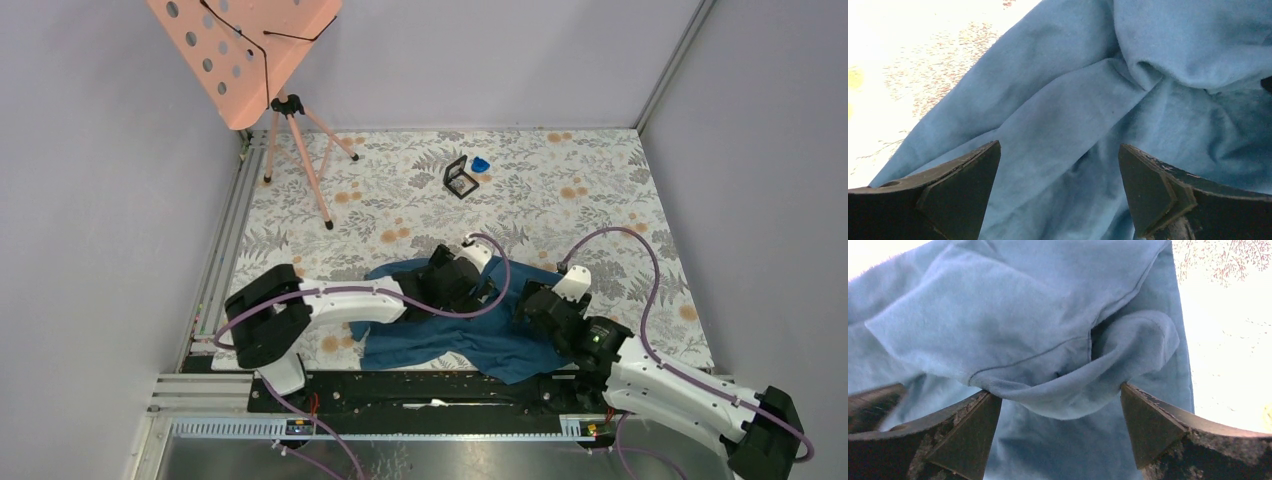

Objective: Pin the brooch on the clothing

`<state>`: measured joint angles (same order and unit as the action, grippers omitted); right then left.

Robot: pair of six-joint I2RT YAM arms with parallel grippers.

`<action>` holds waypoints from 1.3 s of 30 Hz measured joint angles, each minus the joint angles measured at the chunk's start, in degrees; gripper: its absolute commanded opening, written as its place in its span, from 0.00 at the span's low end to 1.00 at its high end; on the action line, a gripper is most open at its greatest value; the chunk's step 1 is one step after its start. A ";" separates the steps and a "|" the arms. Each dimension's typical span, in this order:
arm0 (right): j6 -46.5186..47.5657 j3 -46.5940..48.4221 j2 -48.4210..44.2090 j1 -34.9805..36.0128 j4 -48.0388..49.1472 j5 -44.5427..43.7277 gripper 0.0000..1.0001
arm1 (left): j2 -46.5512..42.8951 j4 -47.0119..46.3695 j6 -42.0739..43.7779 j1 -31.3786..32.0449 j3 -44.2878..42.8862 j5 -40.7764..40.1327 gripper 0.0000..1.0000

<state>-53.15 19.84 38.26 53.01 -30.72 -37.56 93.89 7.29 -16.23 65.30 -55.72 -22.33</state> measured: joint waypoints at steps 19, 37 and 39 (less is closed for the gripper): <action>17.40 9.64 1.70 -10.82 8.22 8.26 0.00 | 4.72 -3.21 -2.64 -2.62 -0.24 -3.37 0.00; 39.04 54.99 4.72 -10.97 0.20 8.81 0.00 | -33.05 21.03 9.97 -3.76 -20.65 21.33 0.00; 40.61 58.10 6.64 -10.97 -0.04 9.92 0.00 | -34.16 23.08 10.38 -3.76 -21.92 28.20 0.00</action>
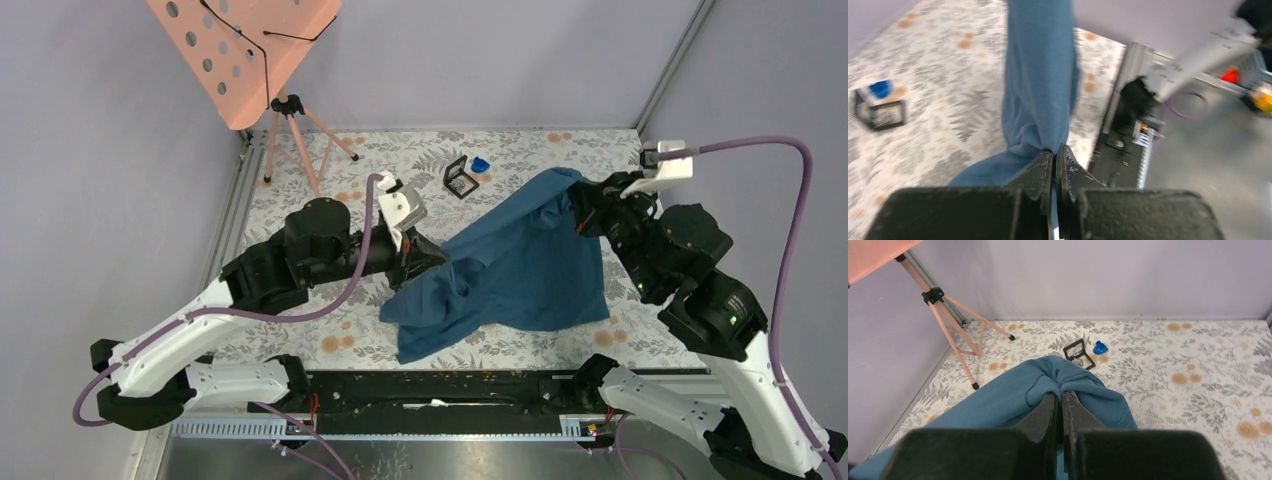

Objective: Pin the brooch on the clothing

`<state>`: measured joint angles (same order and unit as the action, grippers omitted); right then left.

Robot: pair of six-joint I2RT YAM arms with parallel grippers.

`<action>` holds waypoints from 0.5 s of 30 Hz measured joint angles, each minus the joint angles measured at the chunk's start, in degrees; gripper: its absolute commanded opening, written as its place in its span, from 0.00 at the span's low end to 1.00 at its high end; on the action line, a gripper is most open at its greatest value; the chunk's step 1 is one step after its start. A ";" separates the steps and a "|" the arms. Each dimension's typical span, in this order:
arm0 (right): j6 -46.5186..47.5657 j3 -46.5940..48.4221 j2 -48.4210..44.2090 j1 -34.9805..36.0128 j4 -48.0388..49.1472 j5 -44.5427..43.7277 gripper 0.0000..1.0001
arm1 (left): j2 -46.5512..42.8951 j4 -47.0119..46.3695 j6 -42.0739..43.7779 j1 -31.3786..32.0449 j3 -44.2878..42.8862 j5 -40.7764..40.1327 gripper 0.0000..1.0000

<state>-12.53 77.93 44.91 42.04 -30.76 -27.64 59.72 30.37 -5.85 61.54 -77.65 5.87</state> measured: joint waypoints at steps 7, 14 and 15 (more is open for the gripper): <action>3.78 7.54 9.42 -0.07 0.17 6.54 0.00 | 0.68 -1.01 -3.34 0.11 -0.39 21.75 0.00; 1.09 8.39 24.06 -0.02 3.63 21.64 0.00 | -3.96 -14.91 -11.43 0.42 14.67 24.52 0.00; 0.42 7.52 26.01 0.15 4.70 23.41 0.00 | -6.25 -17.86 -13.33 0.42 19.43 22.71 0.00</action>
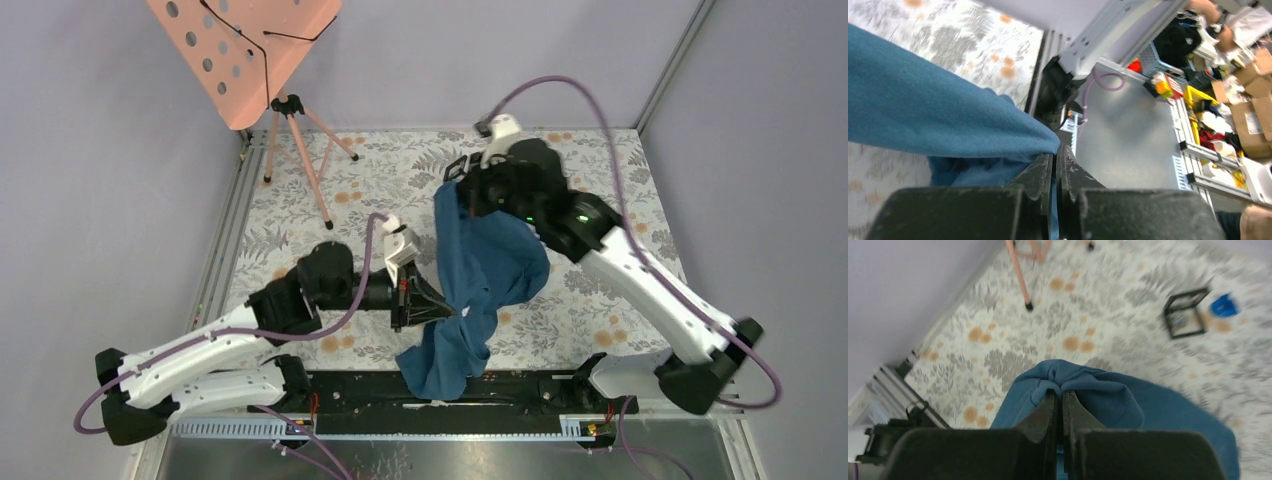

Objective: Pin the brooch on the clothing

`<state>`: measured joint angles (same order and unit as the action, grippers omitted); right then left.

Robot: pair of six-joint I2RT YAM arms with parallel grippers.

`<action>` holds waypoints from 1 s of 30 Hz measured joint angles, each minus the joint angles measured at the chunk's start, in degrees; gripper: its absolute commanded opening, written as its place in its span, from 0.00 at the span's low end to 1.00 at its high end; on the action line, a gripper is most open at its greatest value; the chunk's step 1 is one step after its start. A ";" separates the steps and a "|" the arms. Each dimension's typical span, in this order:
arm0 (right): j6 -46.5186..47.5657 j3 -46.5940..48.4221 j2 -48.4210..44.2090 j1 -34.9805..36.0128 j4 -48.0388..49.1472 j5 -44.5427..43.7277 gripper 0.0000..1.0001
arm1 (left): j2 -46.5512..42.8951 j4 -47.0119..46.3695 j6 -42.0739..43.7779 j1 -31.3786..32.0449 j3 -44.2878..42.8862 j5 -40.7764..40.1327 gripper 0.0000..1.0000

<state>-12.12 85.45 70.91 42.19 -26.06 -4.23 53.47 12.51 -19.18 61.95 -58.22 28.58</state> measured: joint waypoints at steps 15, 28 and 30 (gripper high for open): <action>-5.55 -1.77 25.53 9.90 4.85 9.05 0.76 | -15.04 1.46 -24.20 0.09 37.38 -37.62 0.83; -14.78 -35.30 -9.84 9.81 9.75 5.95 0.71 | -7.72 7.91 -20.11 0.04 25.64 -52.19 0.95; -17.75 -42.47 -13.11 10.32 12.00 8.09 0.71 | -2.43 8.59 -19.87 -0.81 22.75 -53.20 0.95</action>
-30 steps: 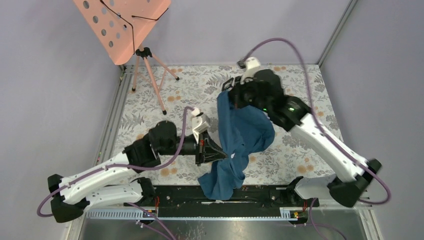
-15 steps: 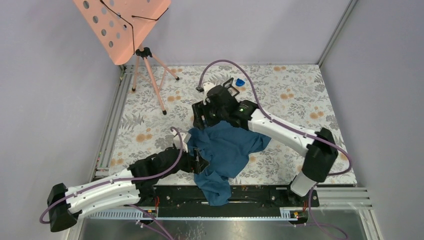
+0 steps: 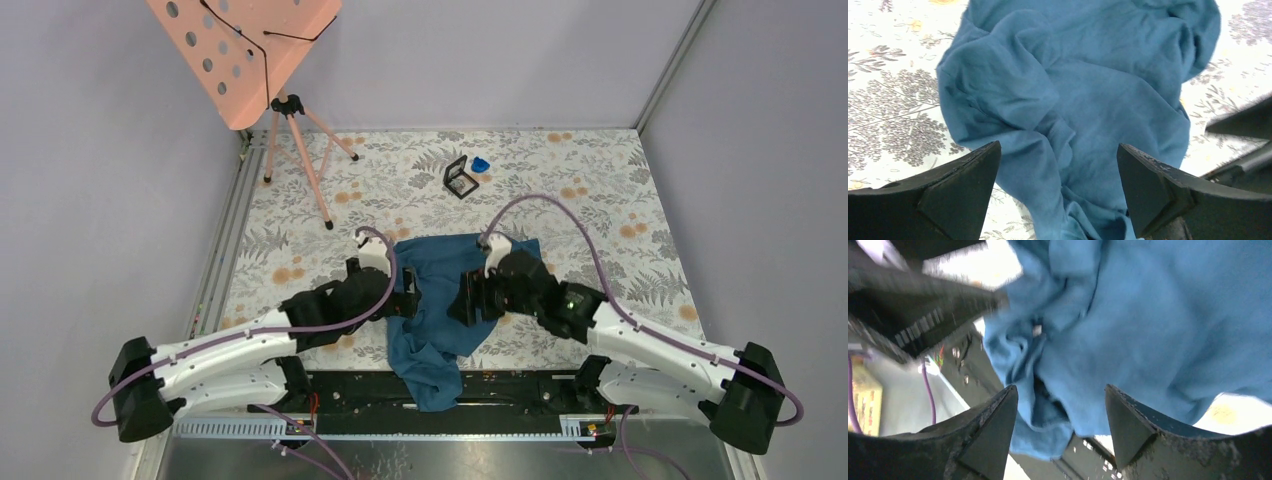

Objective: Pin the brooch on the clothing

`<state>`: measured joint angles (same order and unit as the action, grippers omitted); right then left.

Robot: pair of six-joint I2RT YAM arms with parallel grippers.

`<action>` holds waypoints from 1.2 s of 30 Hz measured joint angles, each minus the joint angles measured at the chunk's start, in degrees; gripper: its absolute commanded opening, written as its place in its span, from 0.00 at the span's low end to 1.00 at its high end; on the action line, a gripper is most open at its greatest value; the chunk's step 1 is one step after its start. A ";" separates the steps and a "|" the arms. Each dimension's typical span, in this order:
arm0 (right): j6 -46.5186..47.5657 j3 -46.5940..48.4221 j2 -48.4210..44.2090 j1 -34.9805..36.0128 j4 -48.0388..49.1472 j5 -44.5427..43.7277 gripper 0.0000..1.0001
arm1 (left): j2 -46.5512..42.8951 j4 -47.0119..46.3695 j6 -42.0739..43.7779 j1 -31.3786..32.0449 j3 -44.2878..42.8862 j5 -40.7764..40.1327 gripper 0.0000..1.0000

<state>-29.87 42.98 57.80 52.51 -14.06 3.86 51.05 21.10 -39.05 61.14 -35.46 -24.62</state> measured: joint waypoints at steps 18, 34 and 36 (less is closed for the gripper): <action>-10.95 -16.61 -0.39 17.77 18.01 2.80 0.67 | 28.11 4.33 6.01 -5.88 -17.07 -0.70 0.80; -9.44 -10.54 15.02 25.51 16.02 -8.44 0.23 | 39.76 5.53 6.34 -7.10 -18.69 -2.19 0.45; -9.73 -9.55 15.56 25.83 15.76 -10.34 0.08 | 40.63 5.01 6.47 -7.93 -18.78 -2.54 0.40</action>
<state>-39.59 33.43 73.36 78.35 1.69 -6.48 91.68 26.11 -32.58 53.21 -54.24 -27.16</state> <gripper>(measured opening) 0.259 0.458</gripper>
